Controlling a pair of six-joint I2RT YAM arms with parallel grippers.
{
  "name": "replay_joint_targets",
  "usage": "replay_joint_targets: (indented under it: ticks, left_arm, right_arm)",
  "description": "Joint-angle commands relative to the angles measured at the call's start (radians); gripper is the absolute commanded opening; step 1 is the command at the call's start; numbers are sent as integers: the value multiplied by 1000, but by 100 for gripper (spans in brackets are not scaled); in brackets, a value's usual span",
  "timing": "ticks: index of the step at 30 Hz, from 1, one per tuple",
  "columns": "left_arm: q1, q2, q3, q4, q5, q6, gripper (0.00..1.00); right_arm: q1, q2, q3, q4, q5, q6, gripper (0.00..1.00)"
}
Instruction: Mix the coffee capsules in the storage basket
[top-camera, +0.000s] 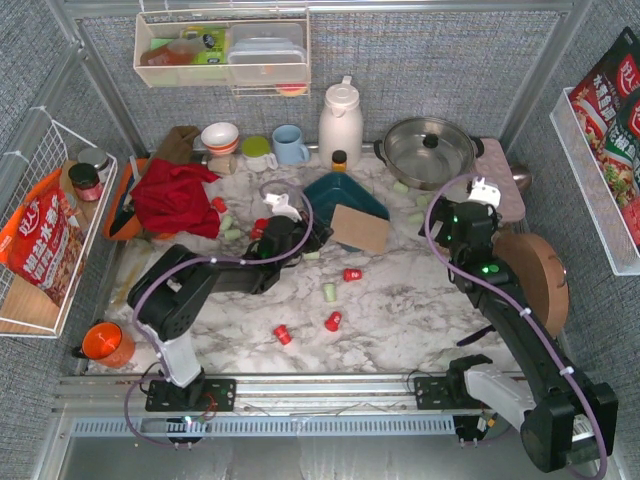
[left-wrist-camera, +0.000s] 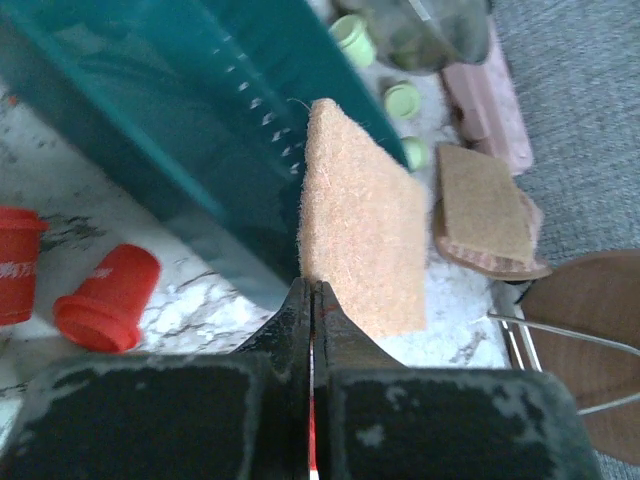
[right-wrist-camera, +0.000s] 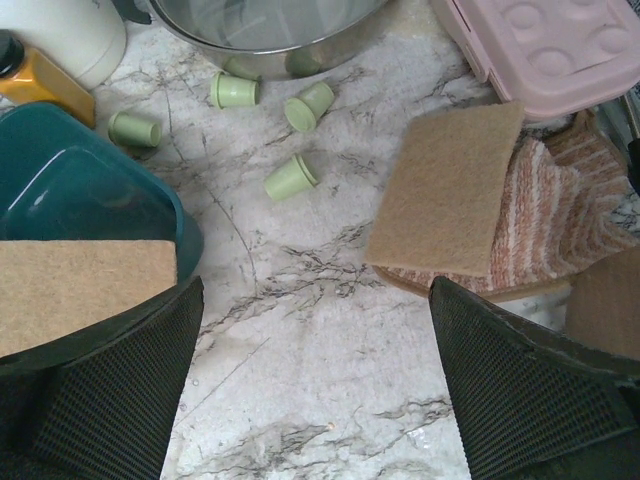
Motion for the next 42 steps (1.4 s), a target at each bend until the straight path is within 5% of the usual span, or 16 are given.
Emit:
replay_joint_targets:
  ticks: [1,7,16,21,24,32,38,40,42]
  left_arm:
    - [-15,-86,-10,77,-4,76,0]
    - [-42,-200,40,-27,100,252,0]
    - [-142,-366,128,-440,28,877,0]
    - [-233,-463,1,-392,7,1186,0]
    - [-265,-522,-108,-254,48,1304,0]
    - [-285,-574,-156,-169,112,1312,0]
    - [-306,-574,-157,-142,141,1287,0]
    - [-308,-574,-155,-127,126,1269,0]
    - [-308,-576,-147,-107,87,1227,0]
  right_arm:
    - [6,-25,7,30,-49,-32,99]
    - [43,-68,-33,165,-367,-231,99]
    - [84,-104,-164,437,-824,-461,99]
    - [84,-109,-198,495,-988,-538,97]
    - [84,-92,-171,451,-1089,-578,87]
    - [86,-27,-124,389,-1283,-642,61]
    - [89,-3,-97,331,-1296,-667,52]
    - [89,-5,-93,318,-1299,-673,44]
    - [88,-7,-85,296,-1299,-679,24]
